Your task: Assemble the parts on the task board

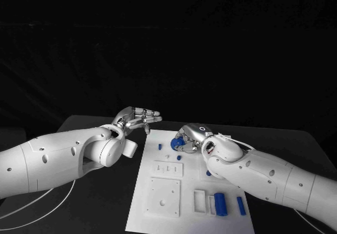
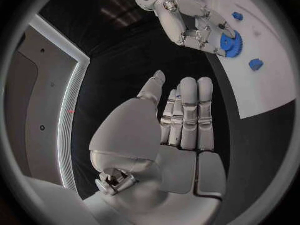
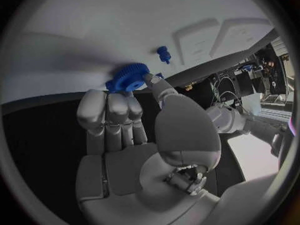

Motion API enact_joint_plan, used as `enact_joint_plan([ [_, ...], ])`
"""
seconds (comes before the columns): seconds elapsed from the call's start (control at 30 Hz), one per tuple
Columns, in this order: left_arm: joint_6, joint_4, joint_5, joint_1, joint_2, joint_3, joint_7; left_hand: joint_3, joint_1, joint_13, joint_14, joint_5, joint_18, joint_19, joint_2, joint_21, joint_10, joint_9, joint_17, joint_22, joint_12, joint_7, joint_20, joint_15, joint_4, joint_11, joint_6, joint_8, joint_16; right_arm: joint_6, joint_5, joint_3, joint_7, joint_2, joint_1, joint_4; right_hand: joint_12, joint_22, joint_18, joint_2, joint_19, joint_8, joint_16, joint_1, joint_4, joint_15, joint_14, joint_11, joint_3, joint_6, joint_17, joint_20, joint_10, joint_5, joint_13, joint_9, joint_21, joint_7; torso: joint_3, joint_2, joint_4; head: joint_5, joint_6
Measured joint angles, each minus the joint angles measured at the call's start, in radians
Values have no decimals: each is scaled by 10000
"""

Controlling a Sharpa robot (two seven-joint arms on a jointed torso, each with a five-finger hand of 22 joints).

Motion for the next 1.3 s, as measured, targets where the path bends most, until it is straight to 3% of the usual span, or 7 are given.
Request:
enact_joint_plan([
  [0.17,1,0,2,0,-15,0,0,0,0,0,0,0,-3,0,0,0,0,0,0,0,0,0,0,0,0,0,0,0,0,-3,82,-5,0,-35,0,-27,0,0,0,-23,0,1,0,-23,485,0,0,0,-295,-1,0,0,0,-40,-28,0,0,1,1,-1,-4,-11,7],
  [0.33,5,3,5,0,-37,1,0,0,0,0,0,0,-14,0,0,0,0,0,0,0,0,0,0,0,0,0,0,0,0,-3,169,-17,0,-89,-7,-43,0,0,1,-23,0,2,0,-23,713,0,0,0,-523,-1,0,0,0,-40,-42,1,0,0,0,-1,-7,-23,16],
  [0.83,6,-18,10,0,-120,2,-3,0,0,0,0,0,-52,0,0,0,0,0,0,-2,0,0,0,0,0,0,0,0,0,-47,325,-23,-1,-507,-86,270,39,0,1,-23,0,1,0,-22,781,0,0,0,-449,1,1,0,1,205,-41,2,0,-2,2,0,-7,-45,1],
  [1.03,6,-59,11,0,-136,2,-3,0,0,0,0,0,-56,0,0,0,0,0,0,-2,0,0,0,0,0,0,0,0,0,-414,495,-18,72,-896,-145,510,81,-1,0,-23,0,1,0,-22,842,-1,0,3,-487,36,1,0,3,350,-24,2,0,-37,8,-1,-10,-68,35],
  [1.3,7,-211,13,-2,-177,0,5,0,0,0,0,0,-66,0,0,1,0,0,0,-2,0,0,0,0,0,0,0,0,0,-1172,1003,364,446,-1779,-157,1096,81,-1,-1,-97,0,1,51,52,864,18,-20,39,-1232,-109,2,0,39,814,-17,2,42,35,22,-20,-56,-93,130],
])
